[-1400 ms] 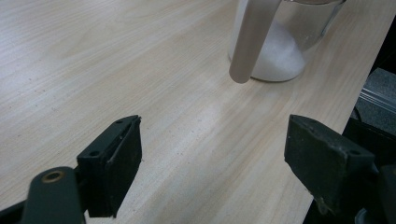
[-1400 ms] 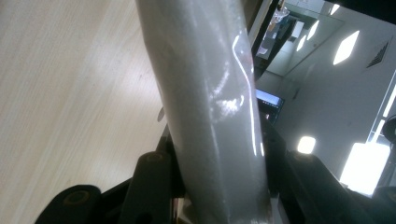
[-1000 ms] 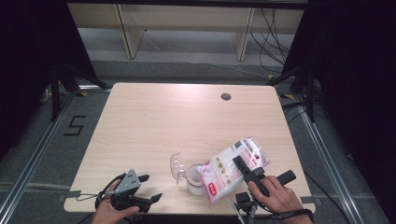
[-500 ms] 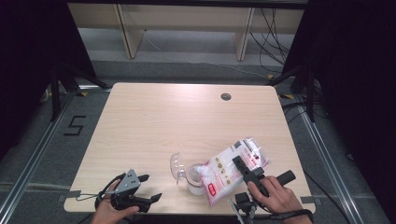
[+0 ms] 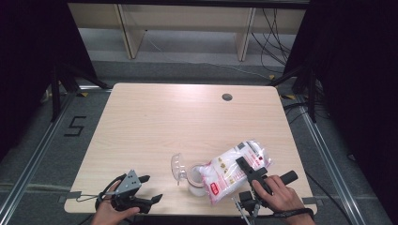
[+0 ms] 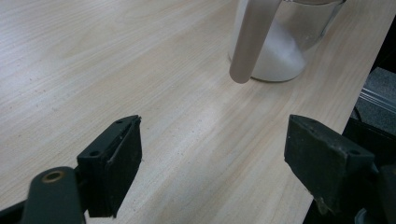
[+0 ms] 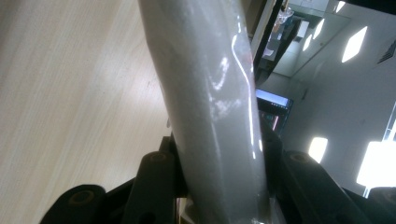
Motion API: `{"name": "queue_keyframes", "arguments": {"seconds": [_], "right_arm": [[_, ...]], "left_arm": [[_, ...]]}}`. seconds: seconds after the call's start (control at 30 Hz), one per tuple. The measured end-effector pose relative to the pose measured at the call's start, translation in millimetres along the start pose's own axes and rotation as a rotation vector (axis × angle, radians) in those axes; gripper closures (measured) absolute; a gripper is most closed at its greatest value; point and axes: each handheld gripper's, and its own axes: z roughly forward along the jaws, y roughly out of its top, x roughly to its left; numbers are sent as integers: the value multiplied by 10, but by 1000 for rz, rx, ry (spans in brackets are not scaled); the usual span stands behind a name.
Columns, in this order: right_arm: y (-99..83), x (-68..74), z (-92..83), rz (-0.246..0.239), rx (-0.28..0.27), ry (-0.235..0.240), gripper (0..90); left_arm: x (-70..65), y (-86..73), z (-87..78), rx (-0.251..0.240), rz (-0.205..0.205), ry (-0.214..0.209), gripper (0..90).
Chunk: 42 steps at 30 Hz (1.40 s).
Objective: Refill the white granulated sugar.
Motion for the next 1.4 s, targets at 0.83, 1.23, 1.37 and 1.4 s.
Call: {"name": "queue_keyframes", "arguments": {"seconds": [0.83,1.23,1.37,1.4], "right_arm": [[22,-25,-17,-15,-5,-14,690],[0,-11,-9,-5,2,4,692],[-16,10,-6,38,-3,11,693],[-17,1,-2,23,-8,12,693]], "left_arm": [[-3,-2,3,-7,-5,-4,189],[-3,-1,0,-6,-4,-5,189],[-2,-1,-1,-6,-4,-5,189],[0,1,-4,-2,-3,-2,189]]}}
